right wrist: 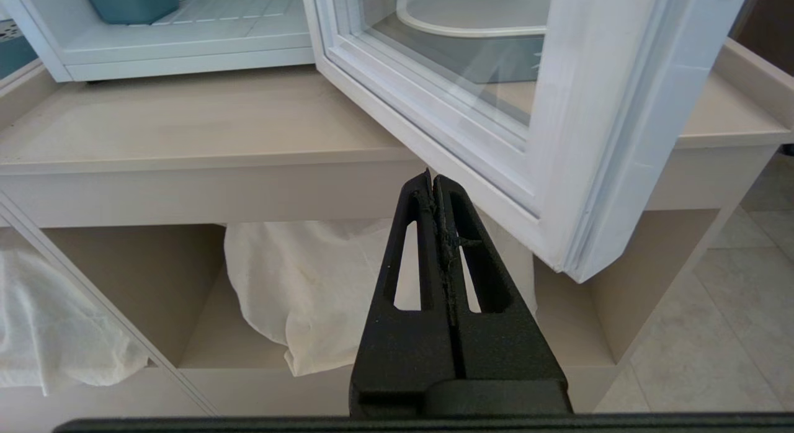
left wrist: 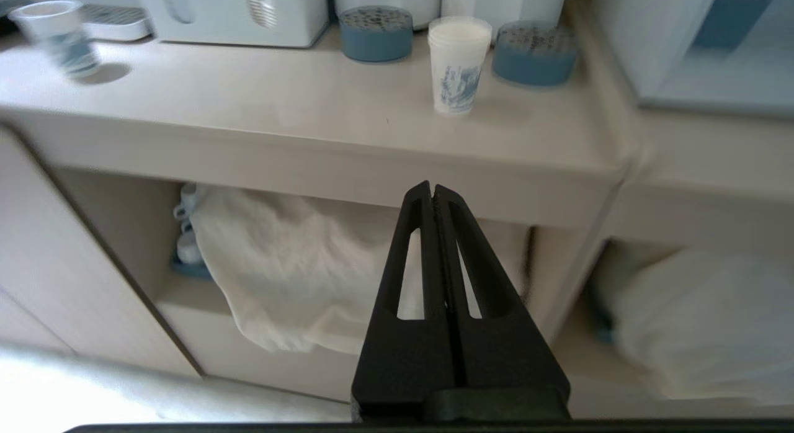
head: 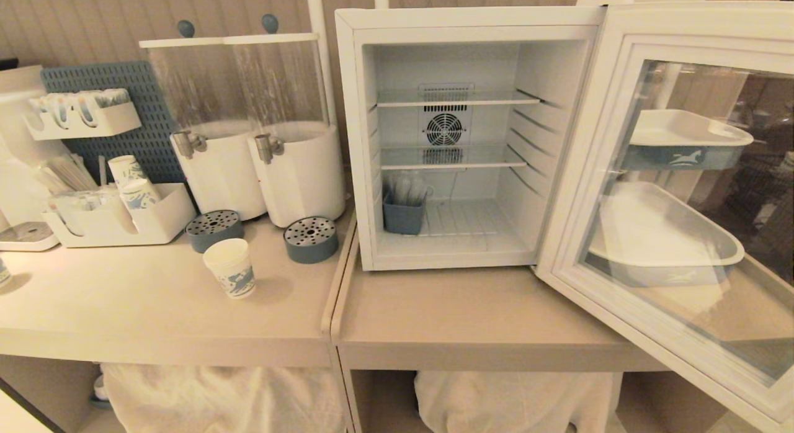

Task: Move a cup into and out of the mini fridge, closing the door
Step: Put the paper cup in the freezer

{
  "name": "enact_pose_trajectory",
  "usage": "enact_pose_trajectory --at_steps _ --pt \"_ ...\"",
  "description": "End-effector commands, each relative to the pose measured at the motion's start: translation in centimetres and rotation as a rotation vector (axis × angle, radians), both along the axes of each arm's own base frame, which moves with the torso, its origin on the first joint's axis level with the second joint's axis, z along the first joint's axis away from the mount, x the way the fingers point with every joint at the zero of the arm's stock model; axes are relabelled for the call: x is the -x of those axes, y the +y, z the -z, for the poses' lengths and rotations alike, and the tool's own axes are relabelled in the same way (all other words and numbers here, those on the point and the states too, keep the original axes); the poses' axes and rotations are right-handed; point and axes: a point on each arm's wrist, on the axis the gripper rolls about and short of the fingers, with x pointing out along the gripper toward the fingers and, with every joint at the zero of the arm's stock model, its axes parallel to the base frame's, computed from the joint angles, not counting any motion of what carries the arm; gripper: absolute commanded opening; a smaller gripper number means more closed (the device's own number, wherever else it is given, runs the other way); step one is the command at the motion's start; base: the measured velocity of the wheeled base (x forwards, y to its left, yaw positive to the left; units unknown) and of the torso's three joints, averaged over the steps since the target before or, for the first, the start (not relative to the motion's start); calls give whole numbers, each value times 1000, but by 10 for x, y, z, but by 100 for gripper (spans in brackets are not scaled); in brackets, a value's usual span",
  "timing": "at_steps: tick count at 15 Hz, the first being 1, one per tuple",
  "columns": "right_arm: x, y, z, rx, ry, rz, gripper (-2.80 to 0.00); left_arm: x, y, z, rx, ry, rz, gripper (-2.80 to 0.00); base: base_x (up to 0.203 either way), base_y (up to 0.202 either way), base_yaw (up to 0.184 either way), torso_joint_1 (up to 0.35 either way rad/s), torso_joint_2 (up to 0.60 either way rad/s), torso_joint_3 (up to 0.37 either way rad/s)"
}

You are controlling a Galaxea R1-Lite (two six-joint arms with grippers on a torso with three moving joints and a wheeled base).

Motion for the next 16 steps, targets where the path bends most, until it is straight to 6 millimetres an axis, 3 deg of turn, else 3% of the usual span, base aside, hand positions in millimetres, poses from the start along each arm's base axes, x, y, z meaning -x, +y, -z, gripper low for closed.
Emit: enact_pose_trajectory --at_steps 1,3,6,11,16 --pt "0 0 0 1 1 0 -280 -27 0 36 -40 -28 7 -280 0 0 0 0 0 0" --pt "0 0 0 -1 0 0 -280 -33 0 55 -51 41 34 -280 0 0 0 0 0 0" --pt "0 0 0 -1 1 0 -280 -31 -4 50 -68 40 177 -280 0 0 0 0 0 0" --pt "0 0 0 -1 2 0 -280 -30 -3 49 -29 39 153 -280 -11 0 0 0 0 1" --pt "0 0 0 1 1 0 -280 -31 -3 49 -40 36 154 -280 -147 0 4 1 1 0"
